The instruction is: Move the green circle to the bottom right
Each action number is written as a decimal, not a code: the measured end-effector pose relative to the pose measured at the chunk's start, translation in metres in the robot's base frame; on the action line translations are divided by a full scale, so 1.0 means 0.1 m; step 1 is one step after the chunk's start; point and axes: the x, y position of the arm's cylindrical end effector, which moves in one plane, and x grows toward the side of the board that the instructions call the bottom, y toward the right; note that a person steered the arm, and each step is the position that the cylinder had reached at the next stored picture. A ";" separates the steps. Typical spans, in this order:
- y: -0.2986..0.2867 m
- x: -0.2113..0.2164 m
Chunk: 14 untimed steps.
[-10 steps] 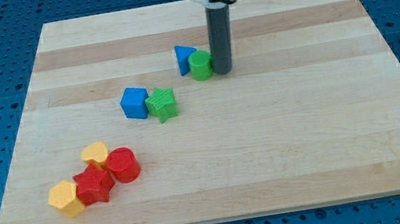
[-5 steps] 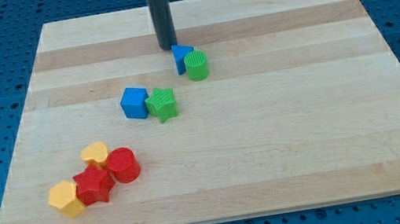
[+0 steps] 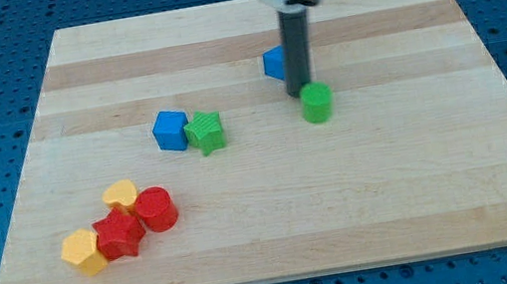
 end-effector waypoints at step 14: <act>0.77 2.02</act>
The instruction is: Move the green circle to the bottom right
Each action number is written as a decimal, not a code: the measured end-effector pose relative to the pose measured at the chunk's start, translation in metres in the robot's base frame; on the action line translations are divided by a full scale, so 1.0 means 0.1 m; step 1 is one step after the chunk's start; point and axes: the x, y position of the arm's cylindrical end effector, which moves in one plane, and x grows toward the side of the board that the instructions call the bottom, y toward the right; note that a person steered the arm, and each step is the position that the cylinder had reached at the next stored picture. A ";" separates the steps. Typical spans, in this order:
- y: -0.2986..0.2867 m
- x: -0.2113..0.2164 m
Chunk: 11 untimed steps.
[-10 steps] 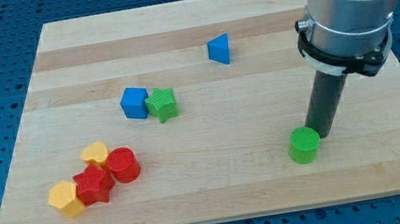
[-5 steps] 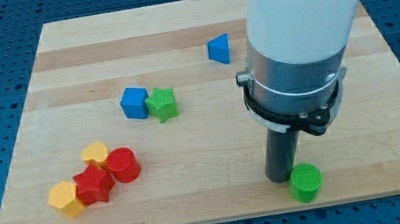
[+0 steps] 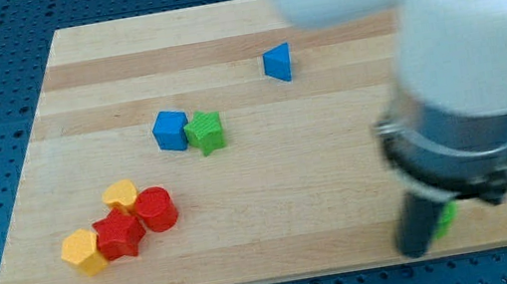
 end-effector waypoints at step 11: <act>0.22 -0.42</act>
